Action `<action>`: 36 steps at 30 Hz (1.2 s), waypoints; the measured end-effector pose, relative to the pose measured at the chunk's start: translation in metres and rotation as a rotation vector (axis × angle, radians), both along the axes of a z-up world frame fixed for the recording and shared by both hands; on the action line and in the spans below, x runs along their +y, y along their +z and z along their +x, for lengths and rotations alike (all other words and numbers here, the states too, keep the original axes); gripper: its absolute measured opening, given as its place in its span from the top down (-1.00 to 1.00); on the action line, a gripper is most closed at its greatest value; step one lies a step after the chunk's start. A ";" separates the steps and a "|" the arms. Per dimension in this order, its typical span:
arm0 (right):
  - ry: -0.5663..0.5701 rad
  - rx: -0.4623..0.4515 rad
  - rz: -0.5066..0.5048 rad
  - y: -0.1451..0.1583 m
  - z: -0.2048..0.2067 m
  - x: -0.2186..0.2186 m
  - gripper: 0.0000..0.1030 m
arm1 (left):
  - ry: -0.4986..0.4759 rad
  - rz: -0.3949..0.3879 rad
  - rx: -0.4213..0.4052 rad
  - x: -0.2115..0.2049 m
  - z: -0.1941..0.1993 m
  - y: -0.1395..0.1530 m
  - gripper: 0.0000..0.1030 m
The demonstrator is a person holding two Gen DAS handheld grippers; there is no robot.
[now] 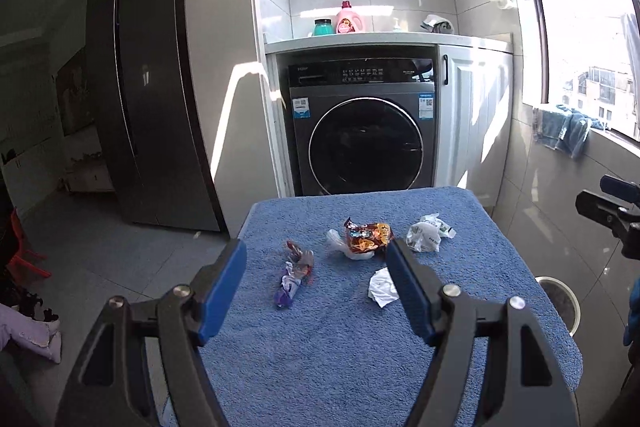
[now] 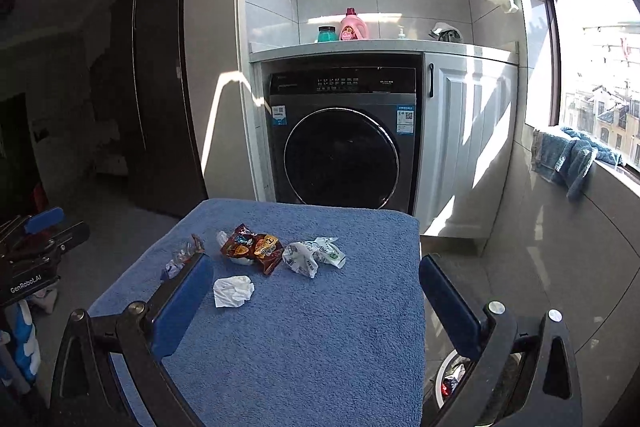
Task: Collect trash
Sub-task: 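Move both open tools back over the remaining trash on the towel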
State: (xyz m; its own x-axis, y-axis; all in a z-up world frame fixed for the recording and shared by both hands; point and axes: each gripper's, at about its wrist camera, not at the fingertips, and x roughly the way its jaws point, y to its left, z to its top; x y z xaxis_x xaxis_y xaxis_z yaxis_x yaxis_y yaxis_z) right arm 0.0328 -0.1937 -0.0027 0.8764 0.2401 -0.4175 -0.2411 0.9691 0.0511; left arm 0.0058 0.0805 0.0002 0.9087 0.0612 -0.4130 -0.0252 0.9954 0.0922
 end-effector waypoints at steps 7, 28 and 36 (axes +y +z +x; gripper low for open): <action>0.052 0.029 -0.014 -0.003 0.010 0.037 -1.00 | 0.056 -0.046 0.034 0.043 -0.007 -0.013 -0.38; 0.136 0.137 -0.060 -0.034 0.057 0.082 -1.00 | 0.101 -0.112 0.170 0.088 0.030 -0.052 -0.38; 0.157 0.187 -0.061 -0.053 0.085 0.085 -1.00 | 0.105 -0.116 0.220 0.091 0.055 -0.068 -0.38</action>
